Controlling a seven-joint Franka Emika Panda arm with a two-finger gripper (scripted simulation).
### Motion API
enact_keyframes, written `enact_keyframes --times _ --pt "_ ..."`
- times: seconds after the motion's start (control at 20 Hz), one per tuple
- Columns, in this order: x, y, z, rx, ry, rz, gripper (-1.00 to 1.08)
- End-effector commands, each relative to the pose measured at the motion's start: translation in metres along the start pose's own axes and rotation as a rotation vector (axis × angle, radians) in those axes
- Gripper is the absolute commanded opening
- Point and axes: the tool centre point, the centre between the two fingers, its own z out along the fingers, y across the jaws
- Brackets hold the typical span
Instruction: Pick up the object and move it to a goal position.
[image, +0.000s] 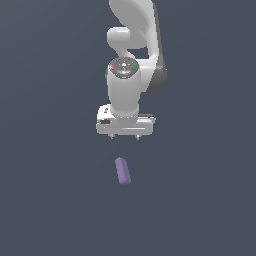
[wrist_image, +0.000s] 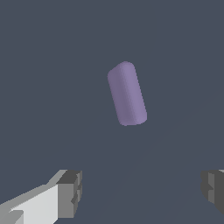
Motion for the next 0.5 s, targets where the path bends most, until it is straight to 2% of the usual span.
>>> enact_keyframes --times 0.0,0.45 --pt "0.003 0.000 0.003 0.000 0.000 -0.008 1.00" --pt "0.028 0.002 0.028 -0.001 -0.001 -0.081 1.00"
